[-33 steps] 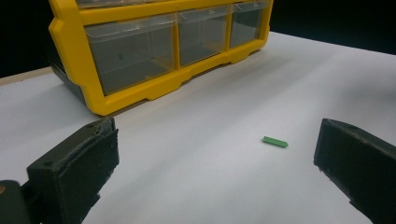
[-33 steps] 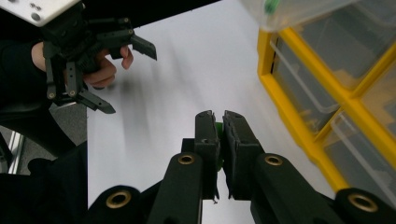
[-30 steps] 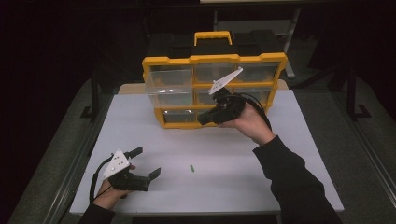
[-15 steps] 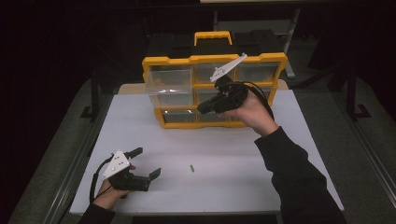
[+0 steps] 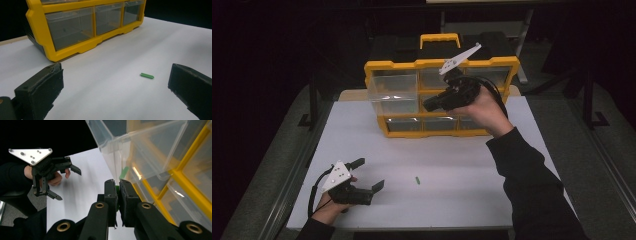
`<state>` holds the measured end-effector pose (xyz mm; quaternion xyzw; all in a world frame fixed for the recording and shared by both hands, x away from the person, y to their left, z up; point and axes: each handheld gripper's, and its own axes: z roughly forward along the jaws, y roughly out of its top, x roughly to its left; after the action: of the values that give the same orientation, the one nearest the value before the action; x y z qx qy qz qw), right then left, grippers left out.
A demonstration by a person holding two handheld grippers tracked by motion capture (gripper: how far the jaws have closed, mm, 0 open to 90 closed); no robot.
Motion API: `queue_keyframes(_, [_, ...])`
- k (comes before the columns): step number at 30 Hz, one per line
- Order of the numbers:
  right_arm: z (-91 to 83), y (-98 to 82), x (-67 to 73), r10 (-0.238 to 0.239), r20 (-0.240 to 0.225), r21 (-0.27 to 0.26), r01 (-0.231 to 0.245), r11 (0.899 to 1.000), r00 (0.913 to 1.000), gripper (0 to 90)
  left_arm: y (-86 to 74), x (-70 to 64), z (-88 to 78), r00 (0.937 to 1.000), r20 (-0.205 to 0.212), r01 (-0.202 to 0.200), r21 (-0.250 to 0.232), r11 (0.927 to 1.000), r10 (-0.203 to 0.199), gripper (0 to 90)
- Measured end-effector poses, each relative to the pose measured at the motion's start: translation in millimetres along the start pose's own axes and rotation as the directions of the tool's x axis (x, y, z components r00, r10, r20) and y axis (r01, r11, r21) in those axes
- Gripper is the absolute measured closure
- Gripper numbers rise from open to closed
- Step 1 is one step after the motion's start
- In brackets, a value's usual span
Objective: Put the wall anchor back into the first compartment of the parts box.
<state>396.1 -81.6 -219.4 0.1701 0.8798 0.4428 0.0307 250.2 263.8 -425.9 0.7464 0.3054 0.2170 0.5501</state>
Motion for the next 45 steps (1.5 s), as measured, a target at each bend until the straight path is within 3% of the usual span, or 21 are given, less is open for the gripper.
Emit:
queue_keyframes(25, [-22.6,39.0,-0.1,-0.003,0.05,-0.067,0.006,0.998,0.9988,84.0,0.3,0.3,-0.3,1.0,0.002,-0.006,0.005,1.0,0.006,0.0])
queue_keyframes(36, [-18.1,57.8,2.2,-0.002,0.051,-0.091,0.006,0.996,0.9987,83.9,0.2,0.3,-0.5,1.0,0.002,0.002,0.004,1.0,-0.002,0.0])
queue_keyframes(45, [-5.2,66.9,0.6,-0.007,0.043,-0.07,0.01,0.997,0.9991,83.9,0.1,1.1,-1.3,1.0,0.002,-0.005,0.011,0.9999,0.005,0.0])
